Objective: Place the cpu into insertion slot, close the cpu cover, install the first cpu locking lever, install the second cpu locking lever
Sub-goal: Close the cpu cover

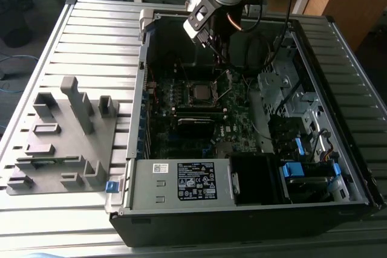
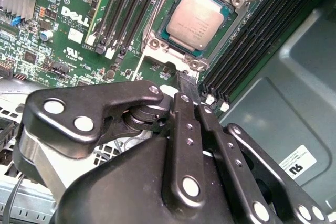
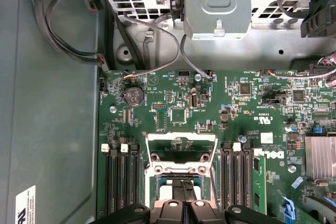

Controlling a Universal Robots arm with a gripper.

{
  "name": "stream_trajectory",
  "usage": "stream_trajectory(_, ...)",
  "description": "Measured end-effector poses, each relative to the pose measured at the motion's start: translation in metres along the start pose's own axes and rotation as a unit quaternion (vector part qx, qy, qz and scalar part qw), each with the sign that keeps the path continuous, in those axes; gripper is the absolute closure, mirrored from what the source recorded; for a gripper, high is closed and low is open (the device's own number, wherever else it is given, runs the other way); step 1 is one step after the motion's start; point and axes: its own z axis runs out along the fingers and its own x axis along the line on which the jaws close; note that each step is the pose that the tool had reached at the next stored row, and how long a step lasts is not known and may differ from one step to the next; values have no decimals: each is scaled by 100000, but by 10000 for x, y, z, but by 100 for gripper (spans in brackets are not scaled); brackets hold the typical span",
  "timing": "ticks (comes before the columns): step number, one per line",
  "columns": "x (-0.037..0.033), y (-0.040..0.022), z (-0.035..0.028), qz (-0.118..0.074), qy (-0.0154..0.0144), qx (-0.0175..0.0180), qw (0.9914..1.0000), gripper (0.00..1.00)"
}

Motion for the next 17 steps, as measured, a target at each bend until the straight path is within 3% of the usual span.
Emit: stream_trajectory(17,0,20,1,-4,0,1,100000,89)
